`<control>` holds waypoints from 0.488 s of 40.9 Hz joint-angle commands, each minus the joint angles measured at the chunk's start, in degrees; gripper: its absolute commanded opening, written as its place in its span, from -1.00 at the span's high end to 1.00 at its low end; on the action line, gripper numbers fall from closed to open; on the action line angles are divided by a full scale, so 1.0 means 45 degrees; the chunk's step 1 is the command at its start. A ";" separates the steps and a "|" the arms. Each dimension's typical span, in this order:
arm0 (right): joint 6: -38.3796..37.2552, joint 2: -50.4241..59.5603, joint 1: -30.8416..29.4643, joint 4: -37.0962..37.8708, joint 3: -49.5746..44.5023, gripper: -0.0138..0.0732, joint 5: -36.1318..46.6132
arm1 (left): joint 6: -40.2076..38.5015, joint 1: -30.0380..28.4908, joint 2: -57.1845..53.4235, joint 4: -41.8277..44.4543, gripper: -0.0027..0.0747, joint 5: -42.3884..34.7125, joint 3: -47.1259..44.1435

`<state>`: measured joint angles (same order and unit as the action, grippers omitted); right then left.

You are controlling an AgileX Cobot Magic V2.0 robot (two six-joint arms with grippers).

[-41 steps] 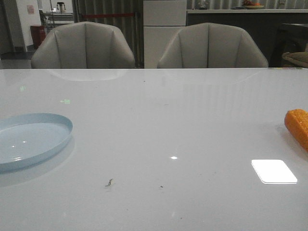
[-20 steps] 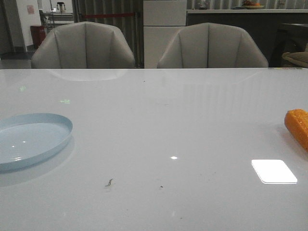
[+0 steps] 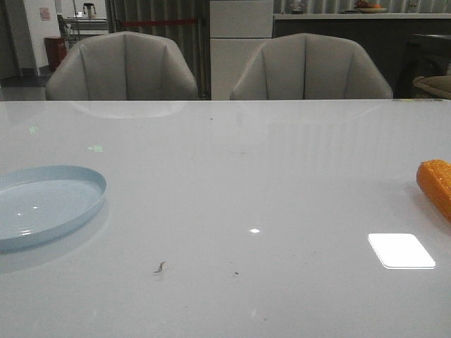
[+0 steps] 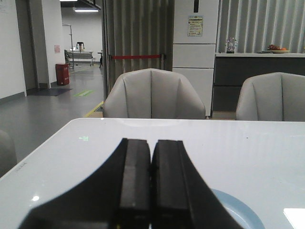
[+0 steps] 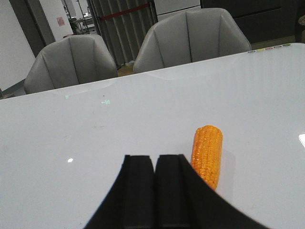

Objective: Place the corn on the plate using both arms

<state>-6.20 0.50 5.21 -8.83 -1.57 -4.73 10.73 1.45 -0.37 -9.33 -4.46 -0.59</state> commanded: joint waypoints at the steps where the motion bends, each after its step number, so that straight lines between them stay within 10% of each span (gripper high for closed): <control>1: 0.0013 0.0335 0.0008 0.0099 0.0264 0.55 0.1214 | -0.0133 0.0017 -0.0250 -0.0179 0.69 -0.1321 -0.0122; 20: 0.0013 0.0249 -0.0005 -0.0014 0.2168 0.55 0.1051 | -0.0133 0.0017 -0.0219 -0.0034 0.69 -0.0300 0.2047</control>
<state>-6.20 0.50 5.21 -8.93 3.11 -2.19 10.73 1.45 -0.37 -9.44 -2.46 4.91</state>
